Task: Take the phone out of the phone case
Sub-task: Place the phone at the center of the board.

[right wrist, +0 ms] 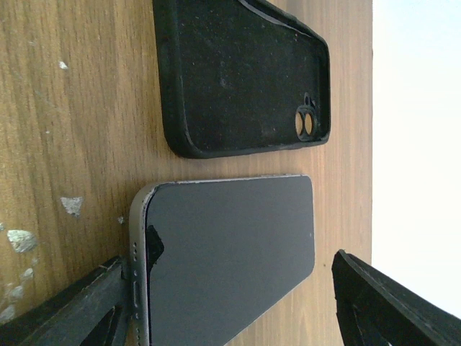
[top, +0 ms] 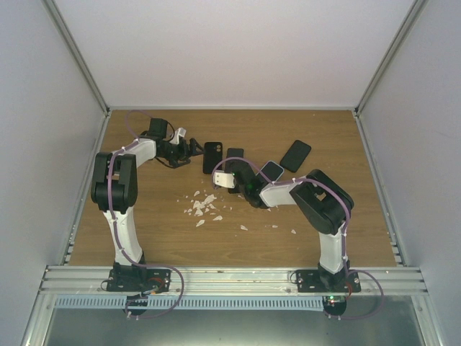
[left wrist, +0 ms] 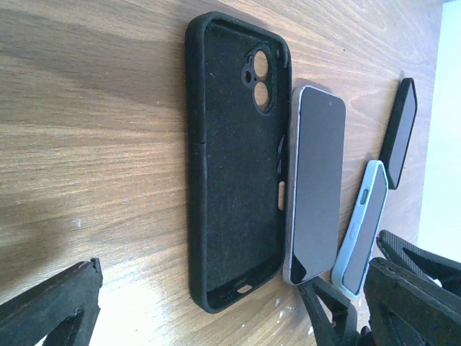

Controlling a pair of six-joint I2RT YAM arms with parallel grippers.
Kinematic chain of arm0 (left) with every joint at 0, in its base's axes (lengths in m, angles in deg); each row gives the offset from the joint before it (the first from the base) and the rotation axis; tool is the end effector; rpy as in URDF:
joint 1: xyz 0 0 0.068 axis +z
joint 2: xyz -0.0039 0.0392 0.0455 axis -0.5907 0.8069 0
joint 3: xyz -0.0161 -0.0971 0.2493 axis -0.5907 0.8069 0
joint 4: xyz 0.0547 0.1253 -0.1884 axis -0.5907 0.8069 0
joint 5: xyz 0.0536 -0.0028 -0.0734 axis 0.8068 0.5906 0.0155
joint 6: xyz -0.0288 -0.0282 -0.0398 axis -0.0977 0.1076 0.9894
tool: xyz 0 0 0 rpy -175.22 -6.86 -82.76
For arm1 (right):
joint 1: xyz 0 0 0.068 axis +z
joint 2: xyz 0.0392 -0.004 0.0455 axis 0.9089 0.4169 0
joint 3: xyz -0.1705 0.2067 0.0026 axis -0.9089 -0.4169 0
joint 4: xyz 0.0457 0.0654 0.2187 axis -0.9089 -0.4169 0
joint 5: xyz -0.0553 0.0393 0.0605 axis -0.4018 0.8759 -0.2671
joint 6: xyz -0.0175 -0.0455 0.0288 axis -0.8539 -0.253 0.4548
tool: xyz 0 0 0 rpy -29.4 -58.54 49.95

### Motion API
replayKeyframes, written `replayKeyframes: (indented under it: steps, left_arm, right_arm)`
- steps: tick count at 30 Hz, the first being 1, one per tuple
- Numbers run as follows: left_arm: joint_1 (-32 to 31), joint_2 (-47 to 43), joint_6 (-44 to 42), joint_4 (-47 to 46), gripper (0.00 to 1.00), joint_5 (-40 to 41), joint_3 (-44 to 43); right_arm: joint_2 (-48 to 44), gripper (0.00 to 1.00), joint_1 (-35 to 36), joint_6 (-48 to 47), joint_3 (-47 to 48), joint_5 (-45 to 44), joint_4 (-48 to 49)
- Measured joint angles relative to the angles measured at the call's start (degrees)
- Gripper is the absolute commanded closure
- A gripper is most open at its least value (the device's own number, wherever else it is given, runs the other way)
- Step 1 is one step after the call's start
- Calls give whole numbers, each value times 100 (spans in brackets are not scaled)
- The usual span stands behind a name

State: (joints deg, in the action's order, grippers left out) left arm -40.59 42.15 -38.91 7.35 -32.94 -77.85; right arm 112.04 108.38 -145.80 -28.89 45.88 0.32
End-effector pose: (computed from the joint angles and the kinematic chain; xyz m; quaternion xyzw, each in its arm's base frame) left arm 0.3885 -0.0560 0.1709 -0.0546 0.9083 -0.3864 0.1506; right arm 0.2855 0.2516 0.1438 -0.6298 0.6164 -0.1760 0.4387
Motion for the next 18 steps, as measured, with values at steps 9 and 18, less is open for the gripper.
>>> replayKeyframes:
  steps: [9,18]
  left_arm:
    - [2,0,0,-7,1,-2,0]
    - [31,0,-2,-17,1,-48,0]
  right_arm:
    - [107,21,-269,-11,472,474,-625]
    - [142,18,-350,-90,638,597,-850]
